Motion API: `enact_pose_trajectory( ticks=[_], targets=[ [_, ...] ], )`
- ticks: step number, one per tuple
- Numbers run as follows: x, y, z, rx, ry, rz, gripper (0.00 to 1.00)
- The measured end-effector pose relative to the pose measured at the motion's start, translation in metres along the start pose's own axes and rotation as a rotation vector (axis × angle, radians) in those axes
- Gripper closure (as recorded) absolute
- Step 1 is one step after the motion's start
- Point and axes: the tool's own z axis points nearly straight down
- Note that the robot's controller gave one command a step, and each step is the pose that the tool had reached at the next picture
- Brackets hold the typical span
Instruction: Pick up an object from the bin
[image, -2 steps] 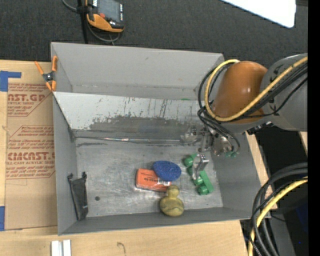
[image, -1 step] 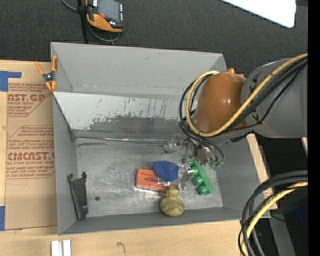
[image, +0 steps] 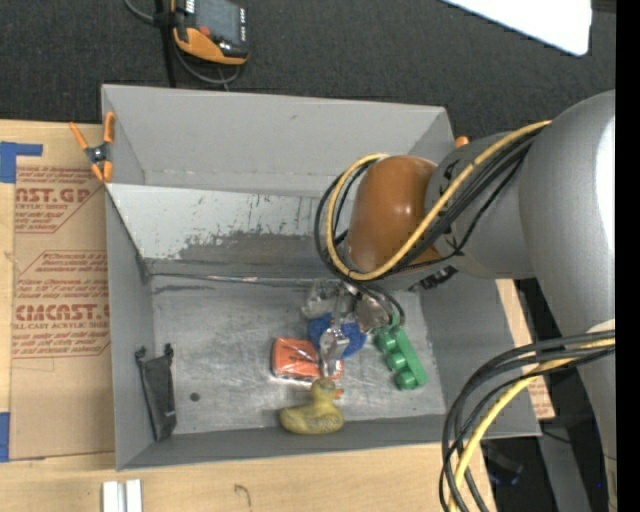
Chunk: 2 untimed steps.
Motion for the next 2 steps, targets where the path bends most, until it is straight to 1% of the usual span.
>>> enact_pose_trajectory(
  ticks=[1,2],
  targets=[
    [0.0,0.0,0.0,0.0,0.0,0.0,1.0],
    [0.011,0.003,-0.07,0.003,-0.025,-0.016,1.0]
  ],
)
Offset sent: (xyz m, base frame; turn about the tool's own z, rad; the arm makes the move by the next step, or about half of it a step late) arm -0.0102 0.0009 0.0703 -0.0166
